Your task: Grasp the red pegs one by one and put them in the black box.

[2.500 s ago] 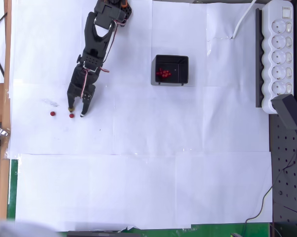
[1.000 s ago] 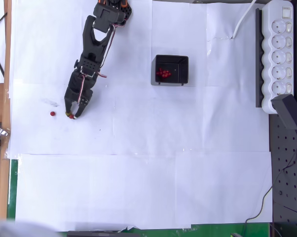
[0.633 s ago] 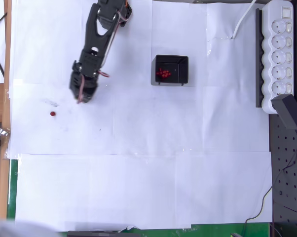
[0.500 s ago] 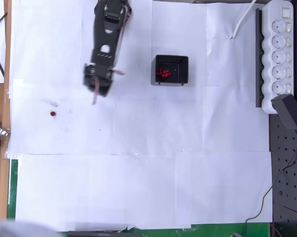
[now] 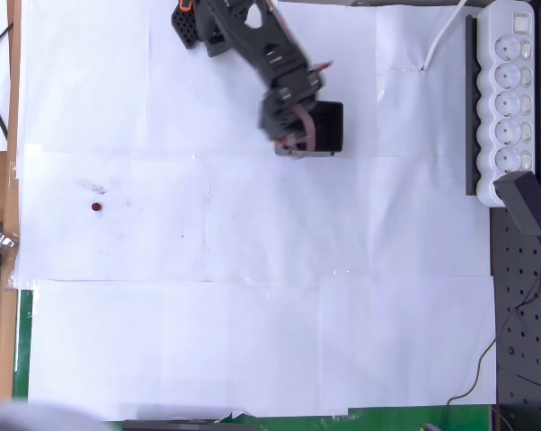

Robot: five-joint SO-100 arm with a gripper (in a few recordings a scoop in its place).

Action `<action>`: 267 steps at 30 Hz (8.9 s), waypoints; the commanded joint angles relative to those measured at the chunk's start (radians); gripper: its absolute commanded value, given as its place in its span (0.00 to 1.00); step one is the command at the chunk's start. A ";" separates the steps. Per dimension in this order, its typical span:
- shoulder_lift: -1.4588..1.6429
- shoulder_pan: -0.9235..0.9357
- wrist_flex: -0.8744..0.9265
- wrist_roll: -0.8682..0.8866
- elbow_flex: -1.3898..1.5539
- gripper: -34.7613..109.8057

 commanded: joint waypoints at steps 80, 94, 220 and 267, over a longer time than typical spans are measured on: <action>0.615 1.200 -1.970 0.782 -0.695 0.37; 0.678 1.190 -2.000 0.802 -0.634 0.37; -1.563 0.696 -0.469 0.565 -1.741 0.24; -1.597 0.649 -0.262 0.515 -1.789 0.24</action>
